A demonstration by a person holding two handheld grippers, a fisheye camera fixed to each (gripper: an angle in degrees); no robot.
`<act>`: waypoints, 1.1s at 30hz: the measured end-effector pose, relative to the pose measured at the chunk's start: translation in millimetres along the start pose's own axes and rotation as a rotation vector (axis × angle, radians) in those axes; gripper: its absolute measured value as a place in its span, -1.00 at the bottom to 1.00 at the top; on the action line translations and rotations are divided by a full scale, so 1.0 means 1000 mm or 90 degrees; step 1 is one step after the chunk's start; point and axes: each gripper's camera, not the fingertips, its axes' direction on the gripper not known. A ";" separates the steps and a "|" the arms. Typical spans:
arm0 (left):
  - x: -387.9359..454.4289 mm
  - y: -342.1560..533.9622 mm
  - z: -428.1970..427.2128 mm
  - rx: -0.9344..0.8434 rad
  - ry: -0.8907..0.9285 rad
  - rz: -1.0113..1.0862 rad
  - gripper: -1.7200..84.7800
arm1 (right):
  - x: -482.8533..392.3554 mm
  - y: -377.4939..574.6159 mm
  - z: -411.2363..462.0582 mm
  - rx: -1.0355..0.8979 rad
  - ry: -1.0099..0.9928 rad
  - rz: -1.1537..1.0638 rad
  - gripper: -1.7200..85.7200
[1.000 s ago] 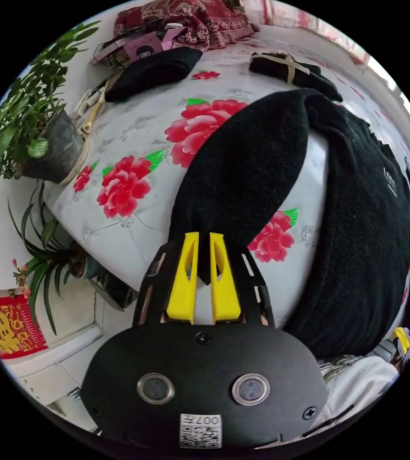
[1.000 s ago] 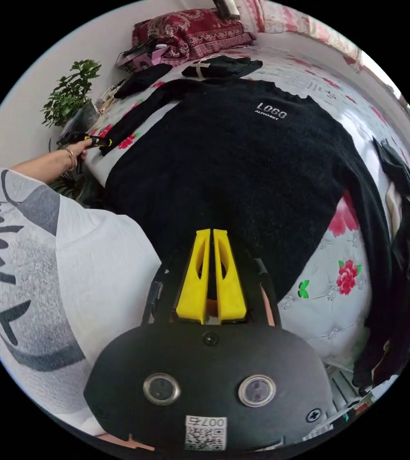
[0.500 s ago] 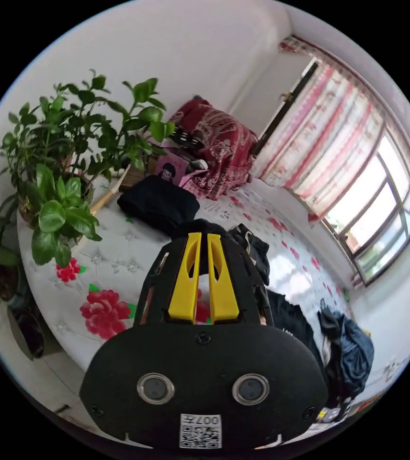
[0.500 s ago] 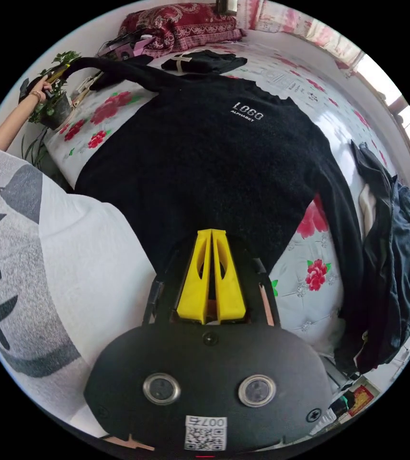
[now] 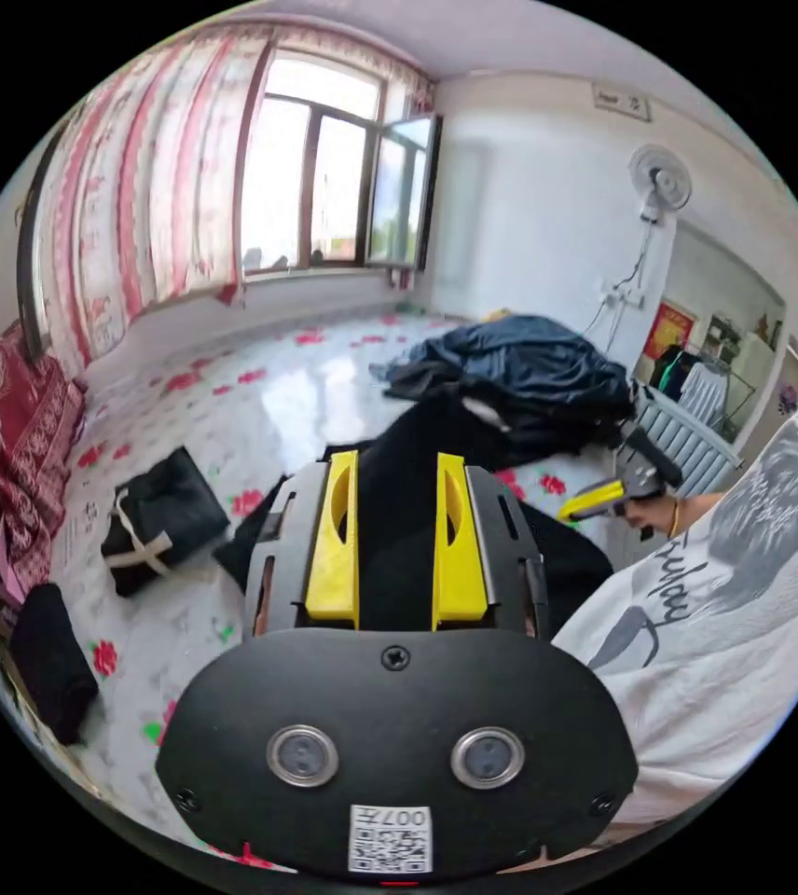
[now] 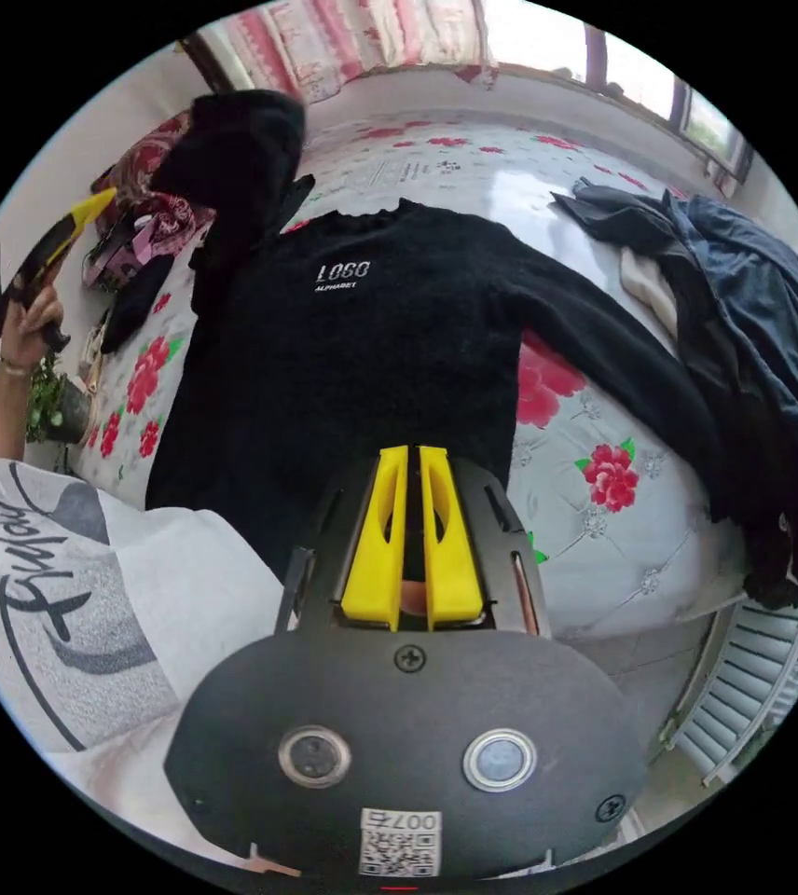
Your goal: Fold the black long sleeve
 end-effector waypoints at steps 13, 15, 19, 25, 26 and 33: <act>-0.041 0.094 0.102 -0.288 -0.137 -0.200 -0.73 | 0.029 -0.092 0.065 -0.028 -0.006 -0.032 -0.84; -0.053 0.092 0.122 -0.307 -0.146 -0.227 -0.73 | 0.030 -0.103 0.096 -0.107 0.031 -0.037 -0.86; -0.060 0.099 0.159 -0.412 -0.200 -0.227 -0.74 | 0.029 -0.094 0.078 -0.089 0.035 -0.090 -0.92; -0.056 0.099 0.153 -0.351 -0.216 -0.223 -0.76 | 0.055 -0.029 0.059 -0.070 0.026 -0.075 -0.90; -0.056 0.098 0.153 -0.348 -0.217 -0.226 -0.76 | 0.062 -0.026 0.065 -0.091 0.020 -0.058 -0.89; -0.062 0.081 0.141 -0.364 -0.244 -0.270 -0.90 | 0.204 0.018 0.004 0.131 -0.083 0.311 -0.80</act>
